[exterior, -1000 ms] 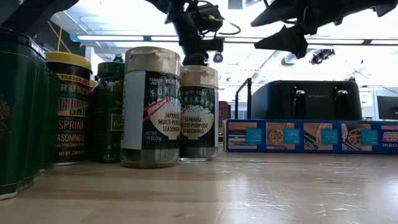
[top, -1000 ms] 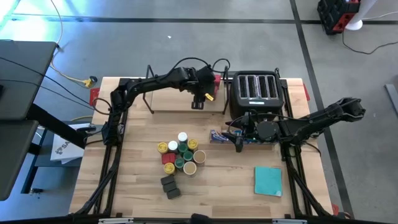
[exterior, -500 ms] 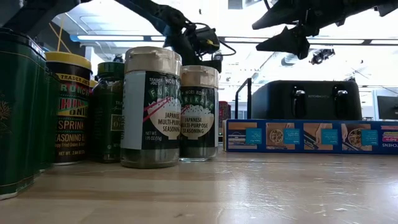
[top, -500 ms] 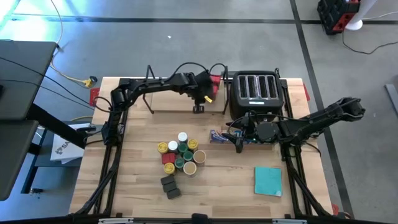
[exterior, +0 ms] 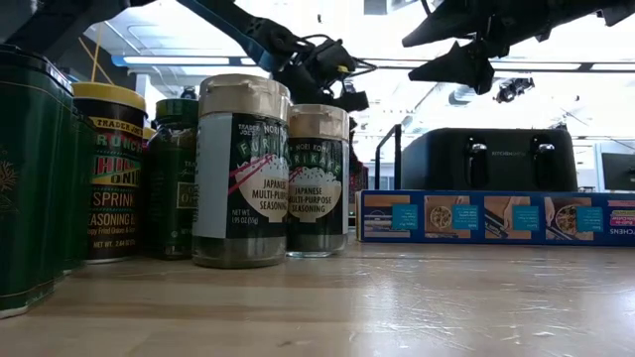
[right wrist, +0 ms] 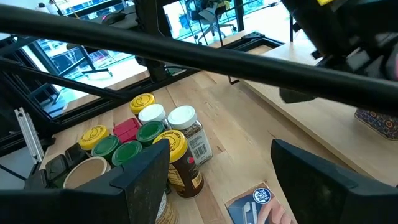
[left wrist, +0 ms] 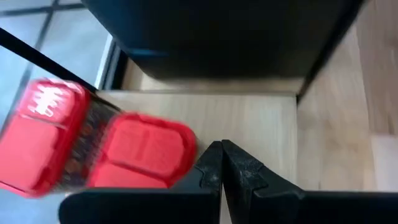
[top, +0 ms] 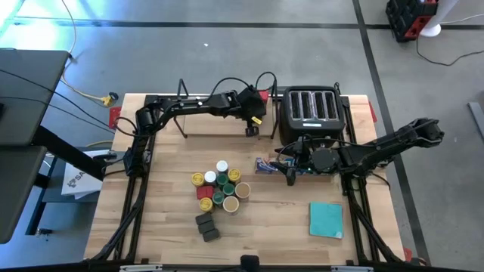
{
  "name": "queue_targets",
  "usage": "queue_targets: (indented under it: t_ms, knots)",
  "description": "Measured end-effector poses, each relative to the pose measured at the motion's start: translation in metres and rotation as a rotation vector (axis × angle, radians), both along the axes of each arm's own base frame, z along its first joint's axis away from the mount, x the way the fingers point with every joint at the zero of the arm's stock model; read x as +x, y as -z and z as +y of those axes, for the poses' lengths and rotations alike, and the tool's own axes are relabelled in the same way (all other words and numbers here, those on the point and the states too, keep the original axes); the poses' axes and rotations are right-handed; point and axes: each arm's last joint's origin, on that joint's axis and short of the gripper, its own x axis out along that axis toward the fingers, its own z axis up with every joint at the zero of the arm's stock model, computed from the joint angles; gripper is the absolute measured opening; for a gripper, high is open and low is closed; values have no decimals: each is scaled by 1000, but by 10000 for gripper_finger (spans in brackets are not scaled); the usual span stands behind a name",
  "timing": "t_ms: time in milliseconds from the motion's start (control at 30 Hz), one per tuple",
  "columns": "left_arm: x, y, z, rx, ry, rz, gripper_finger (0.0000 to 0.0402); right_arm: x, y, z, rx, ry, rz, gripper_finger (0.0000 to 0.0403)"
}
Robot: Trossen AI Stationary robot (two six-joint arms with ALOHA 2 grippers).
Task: Shelf spices
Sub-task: Put the top red seasoning can on the shelf aligned with the other red seasoning can
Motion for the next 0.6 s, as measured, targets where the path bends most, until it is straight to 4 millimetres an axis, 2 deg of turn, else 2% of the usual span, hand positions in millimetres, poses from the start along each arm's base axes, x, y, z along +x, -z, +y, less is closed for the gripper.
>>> queue_targets:
  t_ms: [267,367,500,600]
  knots:
    - [3,-1,6,28,-5,-43,1,0,0,0,0,0,0,275]
    - [3,-11,-6,66,23,-3,1,0,0,0,0,0,0,275]
    - [-2,-41,-30,126,71,19,1,0,0,0,0,0,-1,275]
    - [-13,-45,-35,111,80,107,1,0,0,0,1,0,1,275]
